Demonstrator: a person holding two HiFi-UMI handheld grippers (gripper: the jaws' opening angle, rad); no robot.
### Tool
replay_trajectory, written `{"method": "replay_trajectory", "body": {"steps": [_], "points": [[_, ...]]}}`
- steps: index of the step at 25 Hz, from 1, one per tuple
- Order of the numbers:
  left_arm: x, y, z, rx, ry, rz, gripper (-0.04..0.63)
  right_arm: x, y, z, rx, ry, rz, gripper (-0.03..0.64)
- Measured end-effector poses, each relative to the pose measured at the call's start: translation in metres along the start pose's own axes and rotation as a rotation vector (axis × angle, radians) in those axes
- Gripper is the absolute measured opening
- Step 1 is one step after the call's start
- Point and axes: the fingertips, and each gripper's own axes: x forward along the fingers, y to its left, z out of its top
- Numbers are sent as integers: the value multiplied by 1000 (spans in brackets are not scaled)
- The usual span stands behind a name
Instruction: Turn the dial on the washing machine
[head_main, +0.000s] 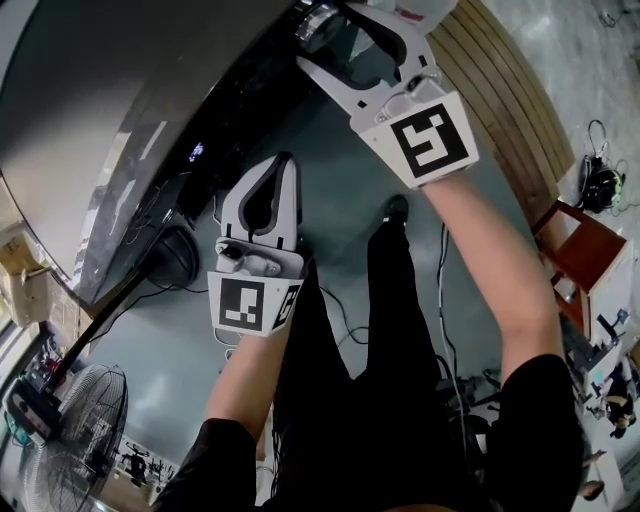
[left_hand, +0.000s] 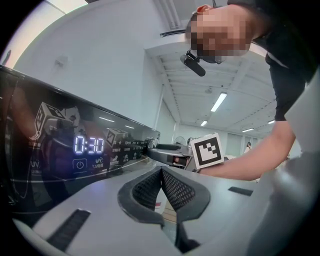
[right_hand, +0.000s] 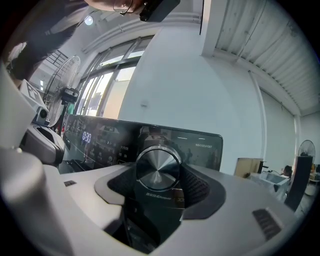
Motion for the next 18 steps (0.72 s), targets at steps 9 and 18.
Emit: {"method": "replay_trajectory", "body": {"steps": [9,18], "points": [[0,-4,7,-10,1,-4,15,0,0,1,51,-5,4,284],[5,-8,20,-13,-11,-8,15,-1,-3,3,138,-32,1,284]]}}
